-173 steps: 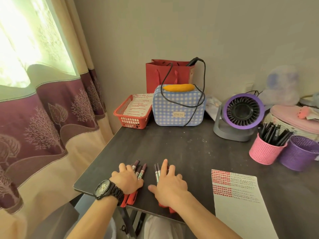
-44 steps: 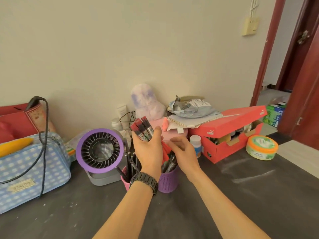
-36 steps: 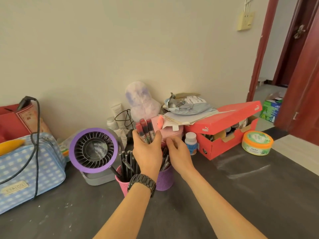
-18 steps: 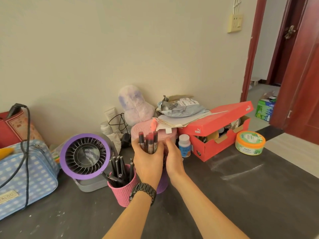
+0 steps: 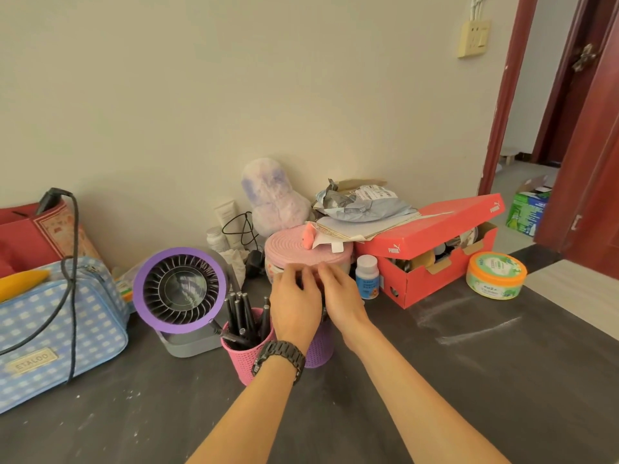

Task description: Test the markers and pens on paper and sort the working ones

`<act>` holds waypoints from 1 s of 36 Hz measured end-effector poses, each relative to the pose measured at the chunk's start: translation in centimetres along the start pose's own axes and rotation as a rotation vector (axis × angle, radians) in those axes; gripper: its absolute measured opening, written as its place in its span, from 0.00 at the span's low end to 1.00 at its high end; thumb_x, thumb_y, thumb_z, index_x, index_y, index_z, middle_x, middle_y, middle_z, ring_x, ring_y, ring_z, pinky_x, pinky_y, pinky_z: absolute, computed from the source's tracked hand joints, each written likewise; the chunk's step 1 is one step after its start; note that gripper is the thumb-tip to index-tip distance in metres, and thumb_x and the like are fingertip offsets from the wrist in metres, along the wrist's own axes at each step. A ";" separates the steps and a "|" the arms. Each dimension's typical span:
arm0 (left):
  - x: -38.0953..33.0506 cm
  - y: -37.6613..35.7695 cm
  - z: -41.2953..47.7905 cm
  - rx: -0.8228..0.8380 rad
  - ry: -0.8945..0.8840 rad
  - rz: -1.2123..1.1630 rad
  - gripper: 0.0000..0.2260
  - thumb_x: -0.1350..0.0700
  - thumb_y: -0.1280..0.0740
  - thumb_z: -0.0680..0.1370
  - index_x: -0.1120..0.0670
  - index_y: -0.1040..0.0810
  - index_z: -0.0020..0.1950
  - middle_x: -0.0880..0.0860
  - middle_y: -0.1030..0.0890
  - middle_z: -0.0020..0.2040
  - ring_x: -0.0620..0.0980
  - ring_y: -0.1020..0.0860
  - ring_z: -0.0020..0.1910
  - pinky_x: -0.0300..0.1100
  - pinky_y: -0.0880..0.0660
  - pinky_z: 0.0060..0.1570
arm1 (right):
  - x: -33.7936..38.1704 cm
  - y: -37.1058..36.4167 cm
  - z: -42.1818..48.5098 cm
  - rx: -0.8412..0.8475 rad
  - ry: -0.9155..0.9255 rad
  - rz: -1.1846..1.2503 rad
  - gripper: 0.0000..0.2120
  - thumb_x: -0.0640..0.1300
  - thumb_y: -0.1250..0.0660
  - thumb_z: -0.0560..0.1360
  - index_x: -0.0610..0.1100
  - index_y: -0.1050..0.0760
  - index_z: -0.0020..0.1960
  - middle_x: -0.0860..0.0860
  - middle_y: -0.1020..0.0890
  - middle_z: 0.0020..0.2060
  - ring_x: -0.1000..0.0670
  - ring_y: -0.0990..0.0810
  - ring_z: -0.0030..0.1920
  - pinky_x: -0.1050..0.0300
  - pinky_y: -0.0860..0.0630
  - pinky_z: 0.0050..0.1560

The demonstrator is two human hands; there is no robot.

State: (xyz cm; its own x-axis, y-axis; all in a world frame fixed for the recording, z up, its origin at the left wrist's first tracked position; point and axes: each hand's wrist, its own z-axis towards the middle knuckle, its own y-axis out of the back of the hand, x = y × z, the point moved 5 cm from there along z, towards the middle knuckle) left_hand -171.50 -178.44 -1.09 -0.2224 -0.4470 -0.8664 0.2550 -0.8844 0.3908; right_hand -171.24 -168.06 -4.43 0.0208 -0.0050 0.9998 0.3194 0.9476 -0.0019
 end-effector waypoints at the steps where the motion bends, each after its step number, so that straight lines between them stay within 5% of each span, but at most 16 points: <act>1: 0.1 -0.1 -0.1 0.024 0.003 0.026 0.07 0.52 0.40 0.83 0.51 0.24 0.48 0.51 0.20 0.47 0.52 0.21 0.47 0.45 0.29 0.43 | 0.1 -0.1 0.0 -0.004 0.010 -0.044 0.12 0.52 0.40 0.82 0.54 0.18 0.49 0.56 0.15 0.48 0.52 0.18 0.53 0.49 0.21 0.56; 5: 0.5 0.1 0.5 0.086 0.087 0.151 0.12 0.52 0.42 0.83 0.56 0.22 0.49 0.56 0.19 0.49 0.57 0.21 0.49 0.51 0.24 0.49 | 0.3 -0.5 0.1 0.051 -0.037 -0.085 0.13 0.51 0.41 0.83 0.55 0.20 0.46 0.55 0.16 0.50 0.52 0.20 0.54 0.46 0.24 0.61; 9: -0.2 0.0 0.6 0.270 0.095 0.218 0.13 0.60 0.45 0.84 0.62 0.23 0.60 0.60 0.20 0.60 0.59 0.22 0.58 0.48 0.29 0.51 | 0.2 -0.5 0.4 0.092 -0.050 -0.010 0.13 0.52 0.42 0.84 0.55 0.20 0.61 0.62 0.23 0.53 0.63 0.24 0.53 0.65 0.30 0.54; 13: -1.7 0.7 0.3 0.395 0.138 0.215 0.17 0.62 0.47 0.84 0.62 0.31 0.73 0.61 0.26 0.70 0.58 0.27 0.68 0.49 0.30 0.64 | 0.6 -0.6 -0.1 0.137 -0.048 -0.153 0.17 0.45 0.45 0.84 0.57 0.22 0.45 0.66 0.22 0.43 0.73 0.24 0.40 0.74 0.29 0.38; 17: -4.7 4.0 0.6 0.318 0.080 0.029 0.20 0.55 0.43 0.83 0.52 0.31 0.75 0.55 0.24 0.69 0.53 0.23 0.62 0.46 0.27 0.61 | 1.4 0.0 -0.2 0.139 -0.066 -0.234 0.16 0.50 0.45 0.82 0.47 0.19 0.52 0.49 0.15 0.52 0.54 0.18 0.52 0.52 0.23 0.56; 22: -5.1 11.1 0.2 0.102 -0.184 0.059 0.17 0.53 0.38 0.81 0.49 0.28 0.71 0.48 0.26 0.68 0.46 0.28 0.64 0.42 0.33 0.59 | 1.7 1.1 -1.1 0.184 -0.057 -0.342 0.12 0.54 0.40 0.82 0.55 0.20 0.58 0.53 0.18 0.58 0.55 0.21 0.56 0.50 0.24 0.62; 25: -1.6 15.2 -0.7 -0.046 -0.167 0.163 0.15 0.54 0.38 0.81 0.51 0.27 0.68 0.50 0.25 0.66 0.50 0.26 0.63 0.48 0.28 0.59 | 1.7 1.0 -2.1 0.217 0.016 -0.544 0.24 0.59 0.41 0.83 0.51 0.31 0.75 0.52 0.26 0.72 0.51 0.26 0.69 0.55 0.30 0.66; 28: 4.4 17.8 -2.4 -0.073 -0.030 0.288 0.15 0.54 0.39 0.82 0.52 0.27 0.69 0.55 0.25 0.67 0.55 0.27 0.64 0.54 0.27 0.61 | 2.2 0.3 -3.7 0.165 0.164 -0.677 0.32 0.65 0.45 0.82 0.52 0.44 0.81 0.51 0.37 0.80 0.47 0.33 0.76 0.48 0.35 0.73; 31: 10.9 18.5 -4.5 0.068 0.107 0.492 0.19 0.53 0.42 0.83 0.53 0.30 0.74 0.56 0.29 0.74 0.58 0.32 0.72 0.54 0.34 0.69 | 2.4 -1.0 -4.7 0.182 0.301 -0.928 0.27 0.58 0.48 0.85 0.48 0.40 0.80 0.46 0.41 0.81 0.43 0.43 0.80 0.44 0.45 0.78; 33: 14.6 18.3 -5.8 0.259 0.184 0.649 0.23 0.48 0.47 0.85 0.50 0.38 0.80 0.52 0.39 0.80 0.54 0.43 0.80 0.57 0.45 0.76 | 2.5 -1.7 -5.0 0.217 0.328 -1.009 0.23 0.51 0.50 0.87 0.43 0.36 0.78 0.43 0.39 0.80 0.42 0.45 0.80 0.47 0.49 0.78; 36: 18.3 17.7 -7.5 0.479 0.183 0.801 0.26 0.42 0.54 0.85 0.45 0.54 0.83 0.48 0.55 0.83 0.50 0.58 0.82 0.59 0.57 0.78 | 3.7 -1.5 -5.7 0.191 0.245 -0.948 0.24 0.54 0.50 0.86 0.47 0.37 0.79 0.45 0.42 0.81 0.45 0.47 0.81 0.48 0.49 0.79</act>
State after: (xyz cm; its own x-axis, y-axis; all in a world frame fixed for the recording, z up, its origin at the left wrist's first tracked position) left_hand -163.99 -201.25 -12.40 0.0123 -0.9523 -0.3049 -0.1542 -0.3031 0.9404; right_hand -166.25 -171.30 -0.85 0.0383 -0.8313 0.5545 0.1479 0.5535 0.8196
